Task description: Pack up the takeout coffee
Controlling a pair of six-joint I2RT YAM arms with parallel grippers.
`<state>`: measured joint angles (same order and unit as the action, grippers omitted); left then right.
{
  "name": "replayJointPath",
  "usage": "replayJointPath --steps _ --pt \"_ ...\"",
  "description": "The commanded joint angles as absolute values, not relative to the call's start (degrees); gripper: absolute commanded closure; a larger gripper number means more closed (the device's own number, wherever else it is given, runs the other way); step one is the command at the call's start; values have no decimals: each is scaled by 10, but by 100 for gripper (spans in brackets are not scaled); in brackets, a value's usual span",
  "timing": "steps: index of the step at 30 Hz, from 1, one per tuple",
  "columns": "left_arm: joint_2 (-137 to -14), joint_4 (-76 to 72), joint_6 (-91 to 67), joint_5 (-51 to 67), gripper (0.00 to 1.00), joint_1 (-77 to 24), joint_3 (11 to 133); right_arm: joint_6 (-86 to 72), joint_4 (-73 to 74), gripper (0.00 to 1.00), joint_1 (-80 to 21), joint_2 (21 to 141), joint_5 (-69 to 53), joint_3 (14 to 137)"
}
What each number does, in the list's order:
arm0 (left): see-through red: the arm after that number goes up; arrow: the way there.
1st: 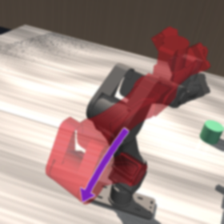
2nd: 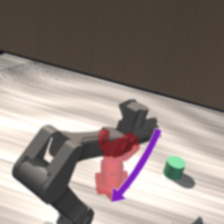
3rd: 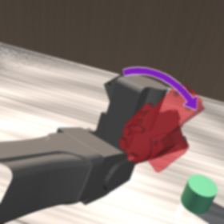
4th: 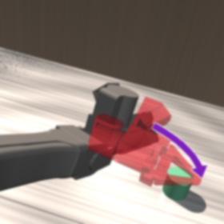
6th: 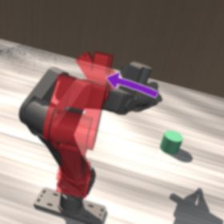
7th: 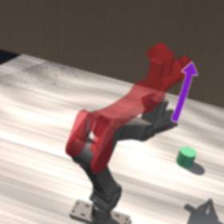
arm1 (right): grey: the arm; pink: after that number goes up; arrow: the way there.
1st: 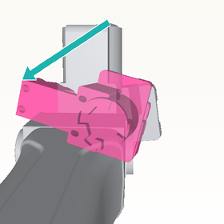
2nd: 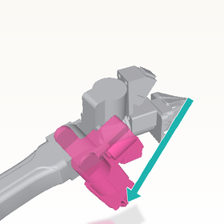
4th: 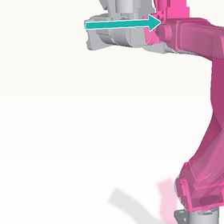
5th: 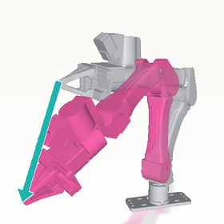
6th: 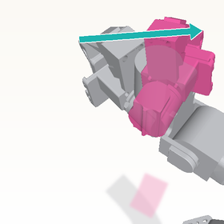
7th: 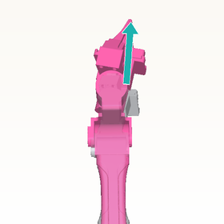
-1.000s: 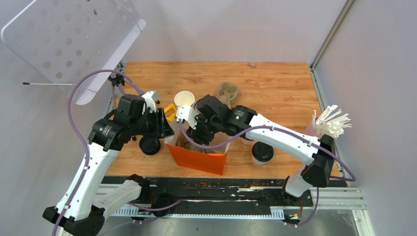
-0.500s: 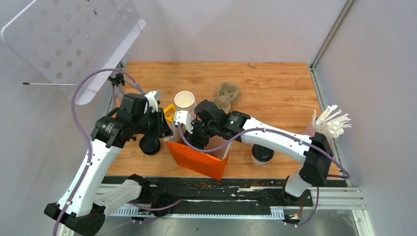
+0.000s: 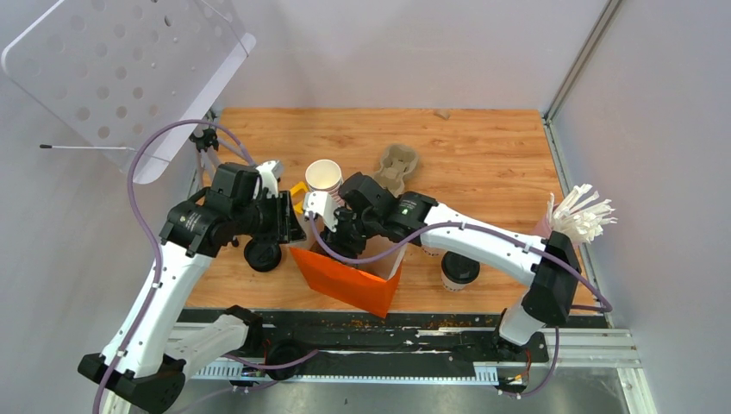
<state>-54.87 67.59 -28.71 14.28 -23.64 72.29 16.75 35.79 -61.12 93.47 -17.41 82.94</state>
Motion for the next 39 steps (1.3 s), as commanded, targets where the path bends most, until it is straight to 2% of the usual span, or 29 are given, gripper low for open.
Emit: replayJointPath --steps 1,5,10,17,21,26,30,35,39 --pt "-558 674 -258 136 52 -236 755 163 386 58 -615 888 -174 891" --pt "-566 668 -260 134 53 -236 768 157 402 56 -615 870 -171 924" --pt "-572 661 -256 129 47 -236 781 142 406 45 -615 844 -149 938" --pt "-582 668 -255 131 43 -236 800 105 424 38 -614 818 -132 976" --pt "-587 683 -261 118 41 -236 821 79 430 37 -614 801 -103 999" --pt "-625 761 -264 81 41 -236 903 35 453 37 -614 773 -66 1021" --pt "-627 784 -253 68 41 -236 916 23 460 36 -614 736 -39 1004" --pt "-606 763 -217 65 40 -236 871 10 482 34 -614 712 -12 961" --pt "-596 714 -201 110 40 -236 824 45 496 29 -614 716 9 930"
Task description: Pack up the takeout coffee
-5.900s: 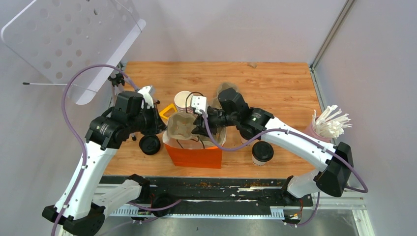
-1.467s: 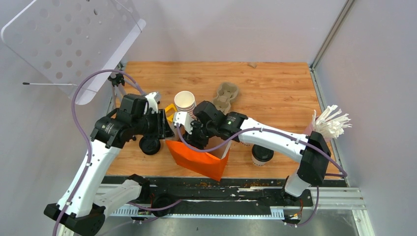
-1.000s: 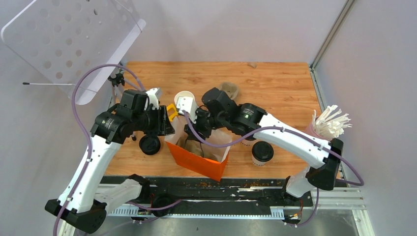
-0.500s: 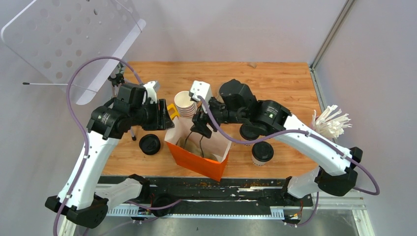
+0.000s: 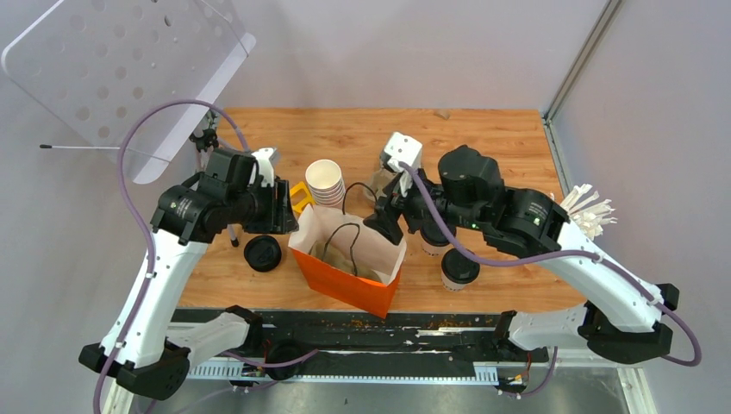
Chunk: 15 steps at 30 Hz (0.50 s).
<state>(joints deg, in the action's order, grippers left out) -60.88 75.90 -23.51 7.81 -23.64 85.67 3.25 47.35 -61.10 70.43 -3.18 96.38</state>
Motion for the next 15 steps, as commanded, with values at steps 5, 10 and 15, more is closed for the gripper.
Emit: replayJointPath --steps 5,10,15 --pt "-578 659 -207 125 41 -236 776 92 508 35 -606 743 34 890" --pt "-588 625 -213 143 41 -236 762 95 490 39 -598 758 24 857" --pt "-606 618 -205 154 49 -236 777 109 446 47 -592 757 19 811"
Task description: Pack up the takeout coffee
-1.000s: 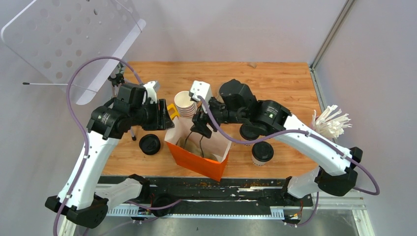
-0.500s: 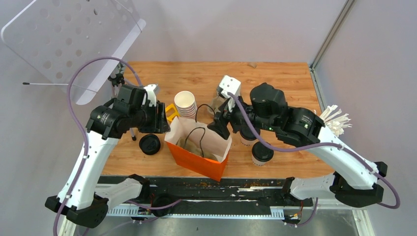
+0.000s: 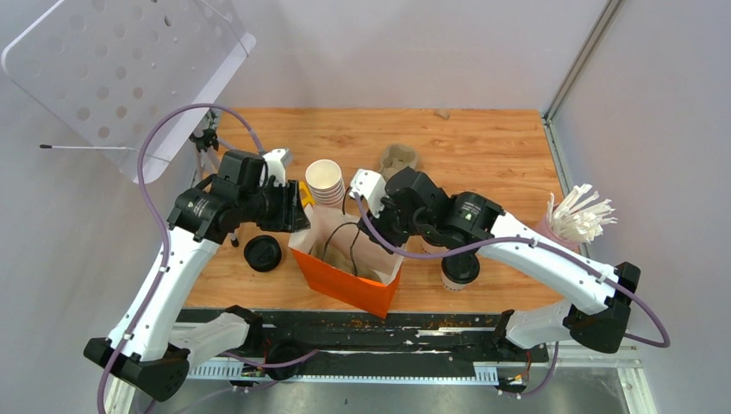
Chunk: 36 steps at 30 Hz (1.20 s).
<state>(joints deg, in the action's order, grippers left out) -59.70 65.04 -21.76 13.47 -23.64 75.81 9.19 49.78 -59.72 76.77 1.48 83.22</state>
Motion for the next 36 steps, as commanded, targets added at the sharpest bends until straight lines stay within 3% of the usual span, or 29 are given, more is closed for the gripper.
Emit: replayJointPath --steps 1,4,8,10,13,15,16,17,20,21,36 --pt "-610 619 -204 156 51 -236 779 113 441 49 -592 757 21 806" --pt "-613 615 -211 164 60 -236 778 123 436 57 -592 762 21 802" --pt "-611 613 -222 170 84 -236 781 164 418 85 -592 759 15 799" --pt "-610 610 -227 174 94 -236 793 195 409 94 -592 755 17 806" --pt "-601 583 -236 185 97 -236 811 233 399 100 -592 752 34 836" --pt "-591 569 -244 189 84 -236 814 251 388 100 -592 749 35 849" --pt "-586 573 -248 187 70 -236 815 256 377 100 -592 744 30 842" --pt "-581 582 -251 184 49 -236 817 259 365 100 -592 735 23 829" --pt "-568 642 -257 185 19 -236 823 257 328 100 -596 704 -9 775" --pt "-564 665 -257 191 3 -236 823 253 323 100 -602 697 -10 765" --pt "-559 787 -250 145 0 -236 875 252 295 100 -636 685 38 708"
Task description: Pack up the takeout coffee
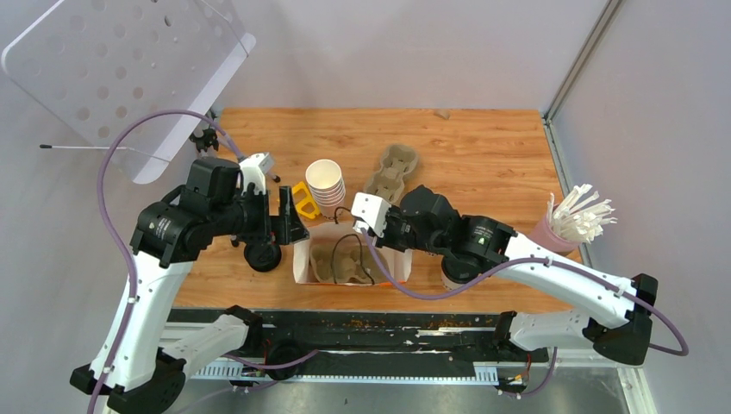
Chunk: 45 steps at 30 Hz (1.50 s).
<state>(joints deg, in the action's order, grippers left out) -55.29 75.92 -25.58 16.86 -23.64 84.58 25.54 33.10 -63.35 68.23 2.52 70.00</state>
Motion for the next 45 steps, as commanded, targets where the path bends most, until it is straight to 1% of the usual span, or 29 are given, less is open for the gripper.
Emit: replayJointPath --steps 1,3,6,8,12,14,17,20,21,24,26,29,32,38,41,43,44,45 --pt "-562 795 -247 139 0 -236 881 247 300 100 -636 691 50 720" --pt "-568 814 -236 132 0 -236 893 241 321 100 -636 708 66 763" --pt "-575 826 -232 114 3 -236 916 253 339 100 -636 711 70 811" --pt "-573 823 -237 113 5 -236 922 255 322 100 -636 697 73 790" --pt "-570 818 -240 119 8 -236 910 216 291 100 -636 680 52 700" --pt "-569 820 -241 116 9 -236 903 211 294 100 -636 688 59 689" --pt "-573 824 -245 118 11 -236 914 219 311 100 -632 701 79 745" --pt "-578 833 -242 115 12 -236 930 208 346 100 -616 722 67 808" --pt "-579 838 -240 112 12 -236 932 194 346 100 -613 723 60 801" --pt "-580 849 -230 102 12 -236 921 153 299 100 -611 701 22 718" --pt "-579 848 -227 93 13 -236 911 137 279 100 -611 689 15 690" --pt "-580 845 -222 83 15 -236 905 134 278 100 -611 683 21 689" --pt "-581 833 -222 98 15 -236 890 135 282 100 -611 687 23 693" --pt "-575 786 -232 106 17 -236 834 129 266 100 -611 684 12 692" --pt "-579 766 -244 111 22 -236 820 131 267 100 -611 684 11 694" --pt "-580 756 -251 128 27 -236 808 130 268 100 -611 687 15 696" --pt "-580 752 -255 137 31 -236 803 128 267 100 -610 688 16 696" --pt "-579 747 -259 148 40 -236 799 127 265 100 -610 689 16 695"
